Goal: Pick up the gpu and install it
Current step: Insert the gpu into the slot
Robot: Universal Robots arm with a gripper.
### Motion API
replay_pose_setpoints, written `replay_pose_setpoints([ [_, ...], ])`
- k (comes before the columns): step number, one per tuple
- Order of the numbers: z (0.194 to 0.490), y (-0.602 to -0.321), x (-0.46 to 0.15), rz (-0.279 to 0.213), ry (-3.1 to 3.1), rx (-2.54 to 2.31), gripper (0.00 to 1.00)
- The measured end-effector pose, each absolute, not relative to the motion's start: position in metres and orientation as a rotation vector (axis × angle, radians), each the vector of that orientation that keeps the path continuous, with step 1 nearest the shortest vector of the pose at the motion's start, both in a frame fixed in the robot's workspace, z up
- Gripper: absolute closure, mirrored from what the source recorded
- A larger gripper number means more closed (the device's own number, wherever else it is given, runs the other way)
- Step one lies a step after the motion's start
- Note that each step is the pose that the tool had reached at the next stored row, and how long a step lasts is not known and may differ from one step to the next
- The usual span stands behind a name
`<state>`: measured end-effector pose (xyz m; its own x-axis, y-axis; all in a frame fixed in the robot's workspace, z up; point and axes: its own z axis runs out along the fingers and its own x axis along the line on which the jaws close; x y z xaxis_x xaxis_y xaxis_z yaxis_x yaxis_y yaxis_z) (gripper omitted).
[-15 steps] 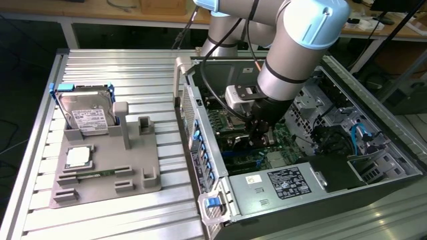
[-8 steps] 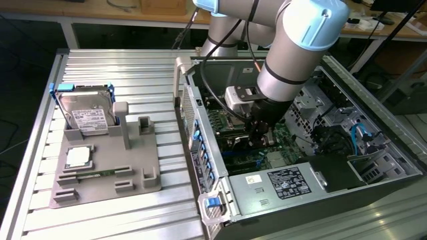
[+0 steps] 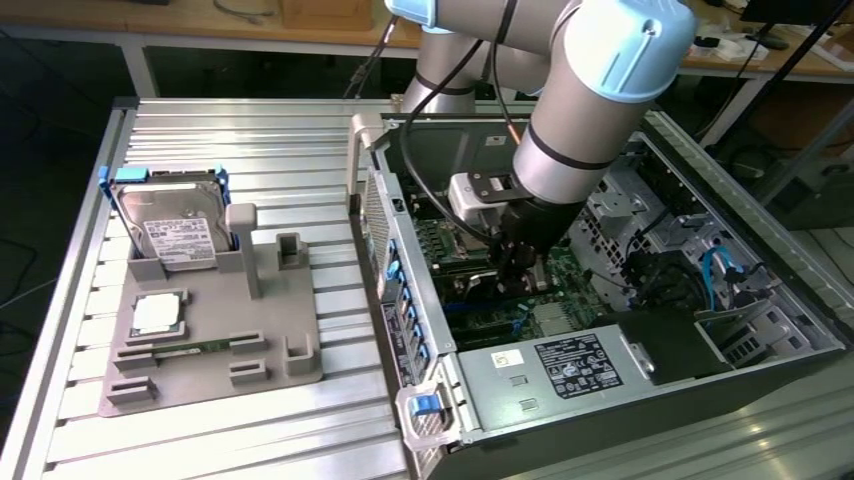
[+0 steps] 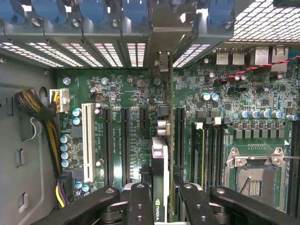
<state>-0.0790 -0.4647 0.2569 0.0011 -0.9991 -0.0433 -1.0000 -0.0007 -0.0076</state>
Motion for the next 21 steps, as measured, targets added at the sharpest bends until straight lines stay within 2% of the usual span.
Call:
replay_pose_setpoints([
  [21,0.2527,-0.4647,-0.0803,0.078,2.213,-2.213,0.73],
])
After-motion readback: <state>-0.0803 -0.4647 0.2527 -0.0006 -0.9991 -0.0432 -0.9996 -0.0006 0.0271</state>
